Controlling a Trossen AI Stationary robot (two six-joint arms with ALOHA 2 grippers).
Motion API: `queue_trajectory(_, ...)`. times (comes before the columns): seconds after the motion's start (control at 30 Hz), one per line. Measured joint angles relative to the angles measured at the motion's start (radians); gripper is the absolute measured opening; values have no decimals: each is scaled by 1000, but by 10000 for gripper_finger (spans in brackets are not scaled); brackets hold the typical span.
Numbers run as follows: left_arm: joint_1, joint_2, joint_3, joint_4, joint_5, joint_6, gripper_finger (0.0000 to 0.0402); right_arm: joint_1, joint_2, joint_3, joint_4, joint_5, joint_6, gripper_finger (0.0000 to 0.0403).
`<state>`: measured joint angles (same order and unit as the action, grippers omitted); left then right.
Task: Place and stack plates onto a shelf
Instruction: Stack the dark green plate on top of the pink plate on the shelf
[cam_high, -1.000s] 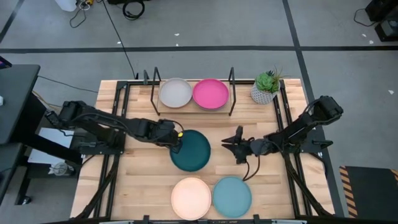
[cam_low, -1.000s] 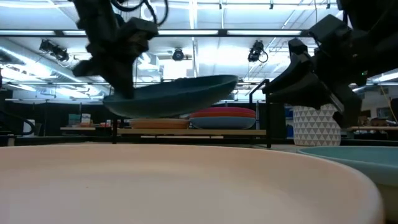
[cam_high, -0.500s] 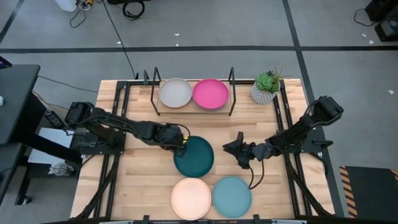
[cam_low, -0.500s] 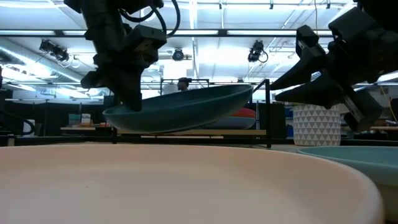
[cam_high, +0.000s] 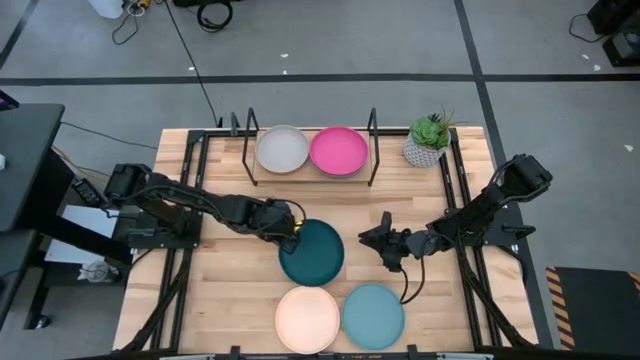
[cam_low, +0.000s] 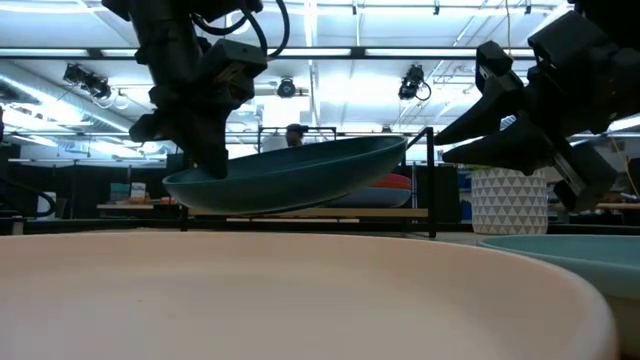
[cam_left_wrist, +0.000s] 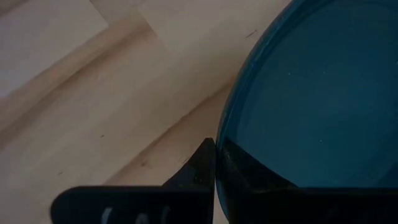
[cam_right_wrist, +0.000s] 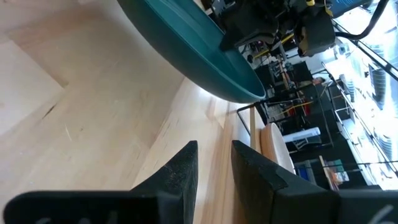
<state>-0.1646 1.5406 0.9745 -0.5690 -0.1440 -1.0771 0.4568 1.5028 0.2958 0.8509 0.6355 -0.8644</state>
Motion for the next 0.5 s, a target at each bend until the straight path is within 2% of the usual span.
queue_trajectory(0.3,-1,0,0,2,-5,17,16,0,0,0,0,0,16,103)
queue_trajectory(0.37,-6,0,0,15,-42,55,16,-2,0,0,-1,0,34,103)
queue_trajectory(0.5,-20,20,0,55,-182,199,16,-2,0,0,-3,0,50,103)
